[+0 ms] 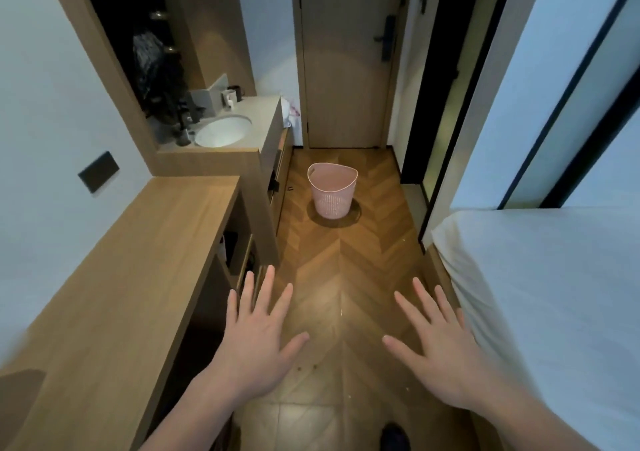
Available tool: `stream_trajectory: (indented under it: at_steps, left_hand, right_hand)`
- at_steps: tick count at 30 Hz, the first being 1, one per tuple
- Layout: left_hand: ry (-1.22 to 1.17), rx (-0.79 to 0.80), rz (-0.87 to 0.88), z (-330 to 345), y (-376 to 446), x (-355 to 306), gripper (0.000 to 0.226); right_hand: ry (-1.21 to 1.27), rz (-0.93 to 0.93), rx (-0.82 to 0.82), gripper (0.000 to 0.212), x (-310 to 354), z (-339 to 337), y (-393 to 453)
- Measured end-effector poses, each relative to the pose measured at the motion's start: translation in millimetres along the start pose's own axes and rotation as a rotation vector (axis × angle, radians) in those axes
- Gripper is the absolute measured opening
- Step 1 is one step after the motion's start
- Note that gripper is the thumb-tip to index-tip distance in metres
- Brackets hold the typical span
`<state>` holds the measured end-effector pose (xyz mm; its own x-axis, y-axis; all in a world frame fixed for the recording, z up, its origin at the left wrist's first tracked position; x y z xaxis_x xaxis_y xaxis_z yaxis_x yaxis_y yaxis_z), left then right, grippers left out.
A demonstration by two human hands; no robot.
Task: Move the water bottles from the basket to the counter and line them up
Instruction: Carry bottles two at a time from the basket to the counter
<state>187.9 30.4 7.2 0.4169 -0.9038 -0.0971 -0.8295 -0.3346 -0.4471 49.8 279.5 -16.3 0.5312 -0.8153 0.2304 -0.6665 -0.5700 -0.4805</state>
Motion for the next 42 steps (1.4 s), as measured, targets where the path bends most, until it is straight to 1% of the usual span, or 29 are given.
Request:
stream_trajectory:
  at_steps: [5, 12, 13, 15, 17, 22, 26, 32, 35, 38, 40, 42]
  left_hand:
    - [0.034, -0.051, 0.002, -42, 94, -19, 0.085]
    - [-0.016, -0.064, -0.108, -97, 218, -28, 0.087]
    - [-0.03, -0.069, -0.12, -104, 232, -28, 0.09]
    - [-0.054, -0.079, -0.125, -118, 259, -29, 0.109]
    - [-0.073, -0.059, -0.14, -127, 281, -28, 0.121]
    - [-0.116, -0.035, -0.169, -155, 349, -12, 0.12]
    - [-0.109, -0.023, -0.166, -178, 421, 5, 0.125]
    - [-0.108, 0.014, -0.094, -227, 541, 22, 0.135]
    - [-0.087, 0.005, -0.026, -259, 602, 19, 0.135]
    - [-0.046, 0.015, 0.06, -288, 655, 10, 0.131]
    - [-0.041, -0.014, 0.089, -305, 684, 6, 0.117]
    - [-0.031, -0.009, 0.108, -320, 717, 3, 0.101]
  right_hand:
    - [0.037, -0.019, -0.002, 0.085, -31, -42, 85]
    - [0.008, -0.085, 0.046, 0.085, -67, -129, 211]
    - [-0.004, -0.103, 0.04, 0.084, -69, -144, 228]
    - [-0.036, -0.132, 0.032, 0.084, -71, -171, 261]
    - [-0.055, -0.151, 0.034, 0.085, -69, -195, 290]
    - [-0.035, -0.204, 0.068, 0.085, -66, -242, 368]
    - [-0.037, -0.187, 0.068, 0.085, -69, -269, 436]
    - [-0.021, -0.081, 0.072, 0.086, -81, -313, 529]
    - [0.002, -0.028, 0.033, 0.086, -89, -337, 568]
    - [0.015, 0.027, 0.048, 0.086, -98, -353, 601]
    - [0.029, 0.043, 0.056, 0.087, -103, -362, 622]
    - [0.024, 0.075, 0.083, 0.087, -108, -373, 651]
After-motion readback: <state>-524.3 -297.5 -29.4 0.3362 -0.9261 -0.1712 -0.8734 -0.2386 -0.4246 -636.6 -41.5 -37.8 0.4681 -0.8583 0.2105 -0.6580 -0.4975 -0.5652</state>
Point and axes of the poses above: each hand's wrist, its own y-axis towards the middle knuckle, its own z-axis out of the palm, x = y × z, the point moved 6 cm from there along y, towards the middle knuckle, and after that the axes turned 11 degrees about x, right-handed, at the moved point
